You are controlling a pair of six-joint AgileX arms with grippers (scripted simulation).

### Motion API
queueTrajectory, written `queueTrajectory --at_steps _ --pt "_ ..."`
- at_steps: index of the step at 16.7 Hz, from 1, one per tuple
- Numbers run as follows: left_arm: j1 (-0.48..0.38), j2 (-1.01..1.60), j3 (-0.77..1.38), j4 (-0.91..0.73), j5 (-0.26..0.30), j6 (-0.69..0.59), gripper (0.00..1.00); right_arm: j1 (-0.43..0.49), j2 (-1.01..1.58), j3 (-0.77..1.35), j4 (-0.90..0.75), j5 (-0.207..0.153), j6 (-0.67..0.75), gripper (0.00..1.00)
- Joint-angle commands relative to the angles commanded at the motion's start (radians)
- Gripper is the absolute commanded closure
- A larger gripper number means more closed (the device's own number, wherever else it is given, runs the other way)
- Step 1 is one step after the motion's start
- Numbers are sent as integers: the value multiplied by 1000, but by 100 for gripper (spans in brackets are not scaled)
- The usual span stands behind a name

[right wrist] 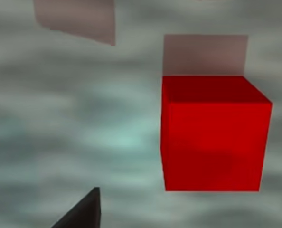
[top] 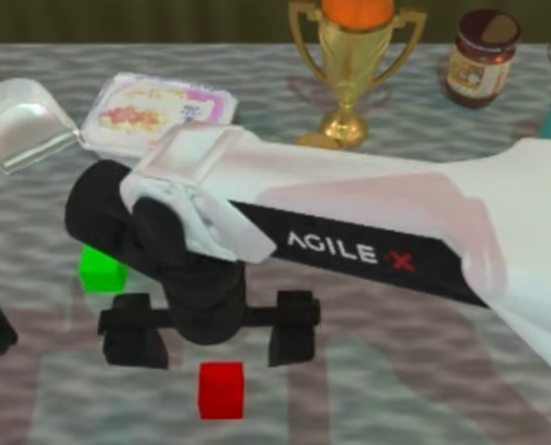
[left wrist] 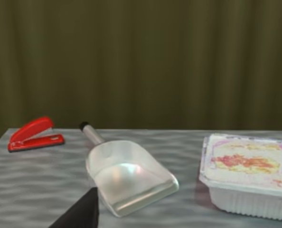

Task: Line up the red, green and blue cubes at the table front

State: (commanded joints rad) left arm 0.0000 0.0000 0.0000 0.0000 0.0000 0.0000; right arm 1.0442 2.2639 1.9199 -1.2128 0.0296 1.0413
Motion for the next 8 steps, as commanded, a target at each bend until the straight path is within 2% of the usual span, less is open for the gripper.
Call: queueTrajectory --at_steps 8 --pt "-4 22 22 -15 1 -3 0 -15 -36 -5 -8 5 -18 0"
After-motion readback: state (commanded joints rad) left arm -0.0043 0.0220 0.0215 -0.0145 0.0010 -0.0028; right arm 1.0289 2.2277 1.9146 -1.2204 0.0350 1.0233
